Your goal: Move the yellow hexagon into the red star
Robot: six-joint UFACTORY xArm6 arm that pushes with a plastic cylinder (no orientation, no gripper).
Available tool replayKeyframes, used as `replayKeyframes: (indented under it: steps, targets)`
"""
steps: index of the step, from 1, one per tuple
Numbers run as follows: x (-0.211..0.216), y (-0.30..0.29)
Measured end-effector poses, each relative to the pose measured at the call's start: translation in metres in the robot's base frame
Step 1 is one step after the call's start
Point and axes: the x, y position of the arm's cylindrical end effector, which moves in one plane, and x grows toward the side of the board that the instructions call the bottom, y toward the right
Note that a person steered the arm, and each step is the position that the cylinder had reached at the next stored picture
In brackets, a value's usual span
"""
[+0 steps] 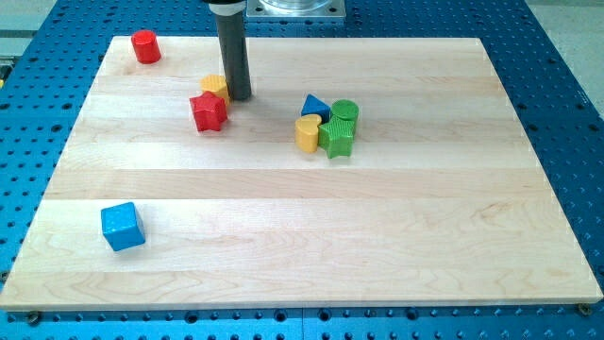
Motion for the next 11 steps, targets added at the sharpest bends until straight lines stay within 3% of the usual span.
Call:
replayKeyframes:
  steps: [1, 2, 3, 4, 6, 8, 9, 11]
  targets:
    - [-0.033, -0.007]
    - [0.010, -0.065]
    - [0.067, -0.029]
    - [0.051, -0.073]
    - [0.131, -0.141]
    - [0.131, -0.068]
    - [0.147, -0.096]
    - [0.103, -0.015]
